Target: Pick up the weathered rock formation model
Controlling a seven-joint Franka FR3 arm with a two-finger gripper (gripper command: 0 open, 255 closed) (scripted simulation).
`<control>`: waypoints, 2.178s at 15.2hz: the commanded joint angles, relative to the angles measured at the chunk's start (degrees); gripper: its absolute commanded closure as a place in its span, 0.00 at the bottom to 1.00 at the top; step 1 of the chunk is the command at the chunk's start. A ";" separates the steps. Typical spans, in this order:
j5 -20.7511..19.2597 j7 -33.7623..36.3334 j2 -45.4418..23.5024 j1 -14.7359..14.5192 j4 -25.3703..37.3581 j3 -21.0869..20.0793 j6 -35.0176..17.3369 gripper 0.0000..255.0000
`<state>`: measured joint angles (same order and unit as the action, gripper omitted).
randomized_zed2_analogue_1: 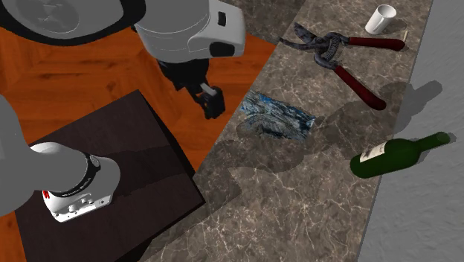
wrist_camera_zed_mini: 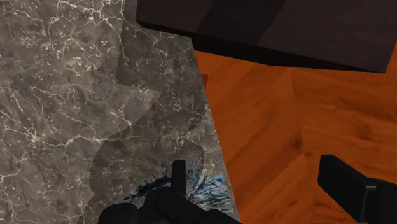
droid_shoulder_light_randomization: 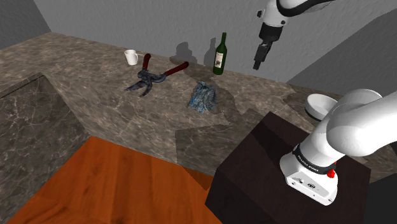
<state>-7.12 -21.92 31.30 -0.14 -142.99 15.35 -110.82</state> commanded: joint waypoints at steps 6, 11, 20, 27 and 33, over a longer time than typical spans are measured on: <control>5.22 -11.76 -15.29 -2.54 3.67 7.49 -13.28 0.00; 14.44 -23.08 -27.78 -4.41 9.22 11.38 -19.56 0.00; 34.59 -43.22 -50.85 0.11 25.38 8.82 -21.95 0.00; 42.70 -51.14 -67.18 6.83 42.53 3.17 -19.45 0.00; 45.23 -53.25 -81.90 11.79 61.60 -0.92 -15.28 0.00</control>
<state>38.02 -75.28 -48.01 10.87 -85.43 14.99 -127.41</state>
